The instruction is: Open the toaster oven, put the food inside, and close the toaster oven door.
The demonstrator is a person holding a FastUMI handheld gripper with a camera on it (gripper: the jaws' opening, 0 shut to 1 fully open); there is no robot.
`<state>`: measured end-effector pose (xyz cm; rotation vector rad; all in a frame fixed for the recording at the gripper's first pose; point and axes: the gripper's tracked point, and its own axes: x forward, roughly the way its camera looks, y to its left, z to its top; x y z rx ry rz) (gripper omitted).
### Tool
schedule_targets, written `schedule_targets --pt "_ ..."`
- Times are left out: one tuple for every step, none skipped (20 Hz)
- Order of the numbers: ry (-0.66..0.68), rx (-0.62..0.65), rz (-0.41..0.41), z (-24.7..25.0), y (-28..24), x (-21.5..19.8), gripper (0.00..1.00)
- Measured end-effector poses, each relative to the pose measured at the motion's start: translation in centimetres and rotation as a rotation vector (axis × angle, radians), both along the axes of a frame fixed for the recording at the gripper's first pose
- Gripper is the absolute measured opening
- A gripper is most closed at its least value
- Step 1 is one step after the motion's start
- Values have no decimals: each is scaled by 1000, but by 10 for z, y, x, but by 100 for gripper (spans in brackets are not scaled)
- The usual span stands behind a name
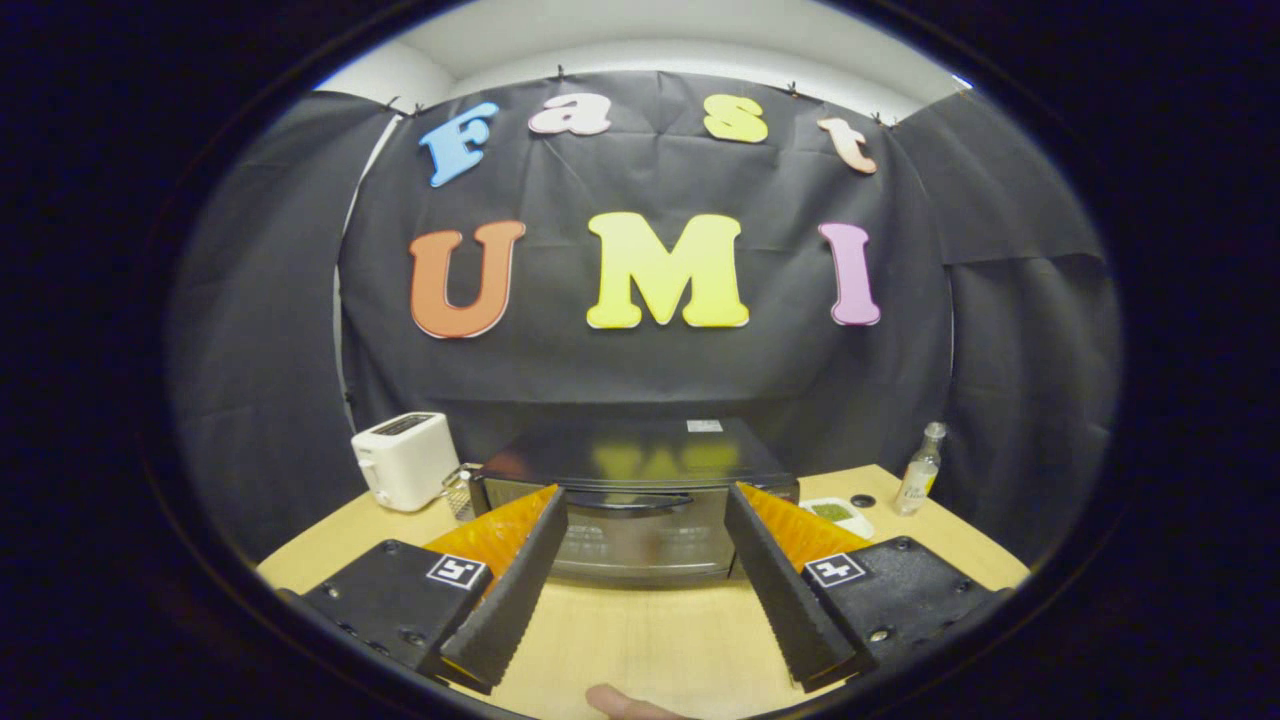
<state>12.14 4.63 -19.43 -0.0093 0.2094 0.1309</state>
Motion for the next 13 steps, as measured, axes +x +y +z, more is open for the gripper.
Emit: schedule_targets --pt "-14 -3 21 10 -1 -17 100" --pt "-24 -12 20 19 -6 -31 100" --pt "-47 -35 13 29 -13 -48 100" --pt "-77 -52 11 41 -16 -62 100" --pt "-101 -69 11 53 -17 -75 100" --pt "-130 -83 3 65 -20 -89 100" --pt "-147 -83 -7 75 -24 -101 100" --pt "-159 -74 -5 84 -25 -115 100" --pt "-160 -64 0 89 -25 -126 100" --pt "-158 -46 -4 94 -28 -137 100" --pt "-153 -25 -9 99 -32 -146 100" --pt "-150 -13 -11 104 -35 -153 100" --pt "-146 -11 -14 106 -39 -158 100"
